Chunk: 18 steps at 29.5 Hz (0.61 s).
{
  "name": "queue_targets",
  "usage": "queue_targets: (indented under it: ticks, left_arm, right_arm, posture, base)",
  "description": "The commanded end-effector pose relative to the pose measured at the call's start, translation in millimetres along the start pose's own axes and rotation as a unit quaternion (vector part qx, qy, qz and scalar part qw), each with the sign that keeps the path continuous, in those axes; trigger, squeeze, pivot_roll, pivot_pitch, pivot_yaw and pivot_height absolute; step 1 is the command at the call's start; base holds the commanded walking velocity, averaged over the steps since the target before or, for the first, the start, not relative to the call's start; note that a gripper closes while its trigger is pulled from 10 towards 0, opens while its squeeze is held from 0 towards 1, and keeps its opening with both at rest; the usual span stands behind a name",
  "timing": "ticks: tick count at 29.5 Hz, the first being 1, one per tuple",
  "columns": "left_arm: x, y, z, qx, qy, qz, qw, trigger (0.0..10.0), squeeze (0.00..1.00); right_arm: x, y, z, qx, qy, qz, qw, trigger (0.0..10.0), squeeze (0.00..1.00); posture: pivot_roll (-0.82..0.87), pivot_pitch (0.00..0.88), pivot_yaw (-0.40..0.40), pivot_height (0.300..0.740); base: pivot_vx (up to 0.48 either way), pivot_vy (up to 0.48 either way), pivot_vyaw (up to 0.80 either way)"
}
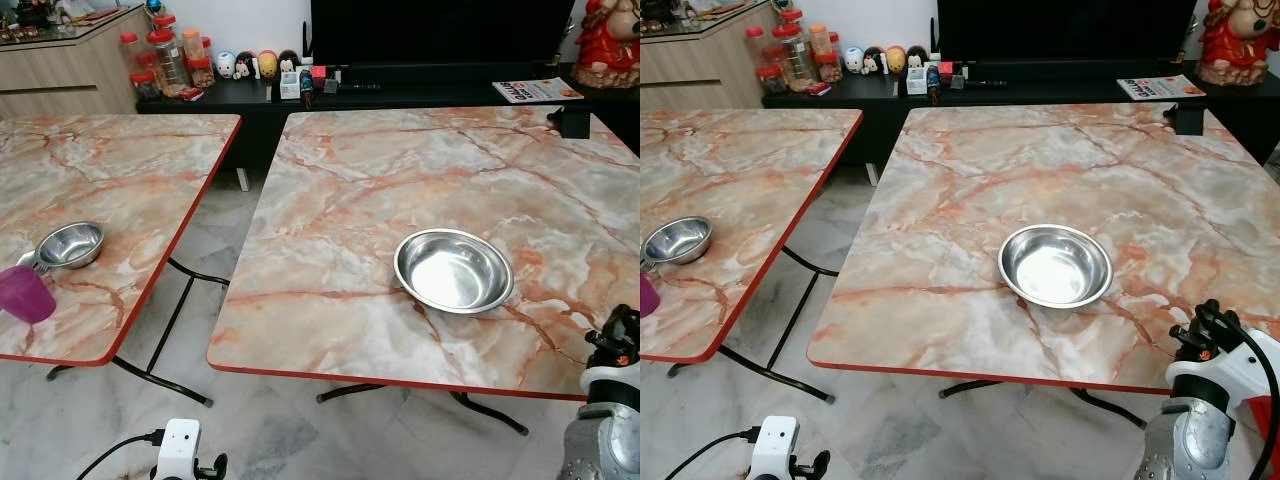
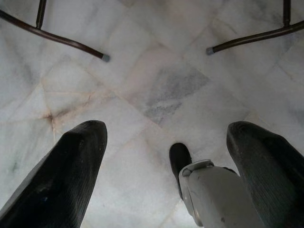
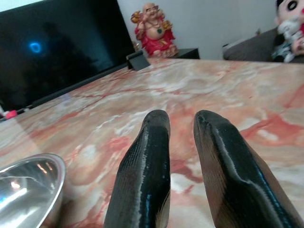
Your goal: Setting the table
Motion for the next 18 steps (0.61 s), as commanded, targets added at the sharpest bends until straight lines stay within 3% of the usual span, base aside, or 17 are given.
queue_targets:
  ticks: [1, 7, 9, 18]
  left_arm:
    - [-1.3, -4.6, 1.9, -0.004, 0.003, 0.005, 1.000, 10.0, 0.00]
    - [-0.8, -3.6, 1.6, -0.001, 0.002, 0.005, 1.000, 10.0, 0.00]
    - [-0.2, -1.8, 1.0, 0.001, -0.001, 0.003, 1.000, 10.0, 0.00]
    - [0.3, 2.8, -0.5, 0.008, 0.001, 0.006, 1.000, 10.0, 0.00]
  right_arm:
    - [2.8, 6.8, 2.1, 0.014, -0.010, 0.010, 1.000, 10.0, 0.00]
    - [14.2, 9.0, 8.4, 0.020, -0.038, 0.026, 0.999, 10.0, 0.00]
    - [30.6, 10.2, 20.1, 0.023, -0.070, 0.066, 0.995, 10.0, 0.00]
    - [45.7, 3.2, 33.2, 0.004, -0.111, 0.087, 0.990, 10.0, 0.00]
  posture:
    - [-0.02, 0.000, 0.047, 0.740]
    - [-0.02, 0.000, 0.049, 0.740]
    - [-0.03, 0.000, 0.058, 0.740]
    - [-0.07, 0.000, 0.040, 0.740]
  base:
    - [0.000, 0.000, 0.00]
    - [0.000, 0.000, 0.00]
    - [0.000, 0.000, 0.00]
    - [0.000, 0.000, 0.00]
Point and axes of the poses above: a point about 5 cm out from each wrist's last joint towards the gripper, its own z axis pointing back from the gripper into the wrist, its own y axis along the axis of the wrist's last joint, x = y × z, the point moved 3 cm from there along -z, pointing out of the wrist towards the gripper, and after that the axes turned 13 degrees about -z, right-handed, at the moved point
